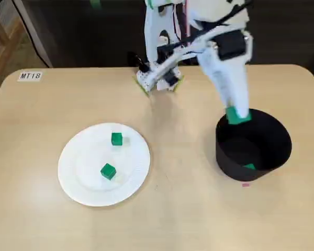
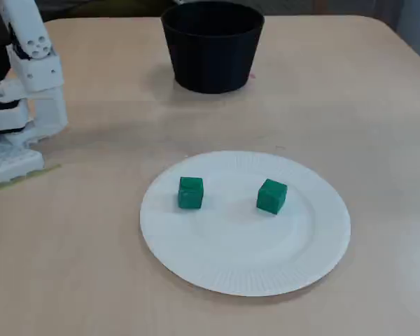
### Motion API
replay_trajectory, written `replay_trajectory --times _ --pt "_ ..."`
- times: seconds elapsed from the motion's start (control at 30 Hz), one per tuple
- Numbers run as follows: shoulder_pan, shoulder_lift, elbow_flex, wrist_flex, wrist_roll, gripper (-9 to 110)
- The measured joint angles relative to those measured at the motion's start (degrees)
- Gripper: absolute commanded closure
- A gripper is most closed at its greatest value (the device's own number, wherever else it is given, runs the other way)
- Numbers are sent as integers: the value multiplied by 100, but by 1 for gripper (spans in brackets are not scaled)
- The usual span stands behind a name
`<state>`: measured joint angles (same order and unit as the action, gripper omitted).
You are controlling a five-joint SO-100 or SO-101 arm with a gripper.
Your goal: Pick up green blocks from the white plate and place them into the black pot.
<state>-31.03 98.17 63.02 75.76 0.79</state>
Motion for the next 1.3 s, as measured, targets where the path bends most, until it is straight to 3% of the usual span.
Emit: replay_trajectory --times 0.17,0.73,0.8,0.9,1.03,1.13,1.23,1.3 --pt "-589 -580 0 299 -211 104" --pt "-615 -1389 0 800 -642 104" --pt "-615 -1415 0 800 -642 96" --pt "-615 -1415 0 853 -782 70" --pt "-615 -1415 0 914 -1055 64" --pt "-598 -1415 0 914 -1125 71" --pt "-527 -1415 0 861 -1125 98" --pt "-413 -1415 0 791 -1099 104"
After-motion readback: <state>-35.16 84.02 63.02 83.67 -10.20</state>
